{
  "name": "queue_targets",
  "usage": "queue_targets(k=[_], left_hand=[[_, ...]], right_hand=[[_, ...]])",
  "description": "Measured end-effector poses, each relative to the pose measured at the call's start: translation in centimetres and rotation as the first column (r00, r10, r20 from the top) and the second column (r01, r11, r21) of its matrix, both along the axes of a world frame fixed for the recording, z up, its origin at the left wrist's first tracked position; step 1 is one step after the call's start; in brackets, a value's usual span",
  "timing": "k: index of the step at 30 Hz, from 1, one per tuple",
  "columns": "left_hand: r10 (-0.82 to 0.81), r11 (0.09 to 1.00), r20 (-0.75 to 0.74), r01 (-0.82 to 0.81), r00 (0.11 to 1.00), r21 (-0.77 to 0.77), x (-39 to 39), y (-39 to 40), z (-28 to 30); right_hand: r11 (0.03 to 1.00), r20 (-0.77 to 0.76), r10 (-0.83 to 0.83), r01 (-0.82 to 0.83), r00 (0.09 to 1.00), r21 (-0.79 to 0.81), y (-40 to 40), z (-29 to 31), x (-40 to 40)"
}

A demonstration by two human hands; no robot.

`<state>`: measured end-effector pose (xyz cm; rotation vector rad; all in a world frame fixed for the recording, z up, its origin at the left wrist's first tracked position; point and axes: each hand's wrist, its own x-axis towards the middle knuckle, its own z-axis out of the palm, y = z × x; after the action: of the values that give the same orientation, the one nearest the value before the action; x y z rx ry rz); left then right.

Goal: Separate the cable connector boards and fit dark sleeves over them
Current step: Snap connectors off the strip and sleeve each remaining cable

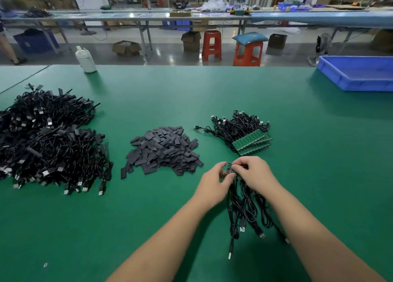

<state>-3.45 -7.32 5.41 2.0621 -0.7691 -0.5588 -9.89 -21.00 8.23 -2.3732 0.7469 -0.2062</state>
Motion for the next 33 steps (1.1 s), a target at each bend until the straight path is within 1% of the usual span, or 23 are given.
queue_targets(k=[2,5,11,15,24,30,32,33], left_hand=[[0.059,0.998,0.035,-0.059,0.998,-0.009,-0.1,-0.8,0.0],[0.110,0.993,0.059,-0.107,0.992,-0.057,0.1,-0.8,-0.3],[0.197,0.980,0.070,-0.197,0.978,-0.011,-0.5,-1.1,-0.2],[0.220,0.975,0.105,-0.222,0.970,0.011,-0.9,-1.5,0.0],[0.238,0.969,0.133,-0.245,0.962,0.041,-1.7,-2.2,-0.3],[0.272,0.960,0.183,-0.280,0.945,0.015,-2.0,-2.4,-0.3],[0.291,0.957,0.167,-0.290,0.942,-0.032,-1.7,-2.0,-0.4],[0.305,0.952,0.136,-0.299,0.942,-0.067,-1.3,-1.6,-0.4]], right_hand=[[1.000,0.003,-0.002,0.002,1.000,-0.016,0.2,0.3,-0.2],[0.999,-0.005,-0.009,0.008,1.000,-0.046,0.4,0.4,-0.5],[0.993,-0.014,-0.052,0.050,0.999,-0.109,1.3,0.2,-0.4],[0.990,0.001,-0.080,0.079,0.997,-0.113,1.5,0.0,-0.5],[0.979,0.019,-0.149,0.150,0.989,-0.135,1.5,-1.1,-0.8],[0.967,0.028,-0.139,0.142,0.990,-0.210,1.4,-1.6,-0.7],[0.966,0.030,-0.137,0.140,0.990,-0.217,0.8,-1.9,-0.7],[0.966,0.034,-0.143,0.147,0.989,-0.213,0.2,-1.9,-0.9]])
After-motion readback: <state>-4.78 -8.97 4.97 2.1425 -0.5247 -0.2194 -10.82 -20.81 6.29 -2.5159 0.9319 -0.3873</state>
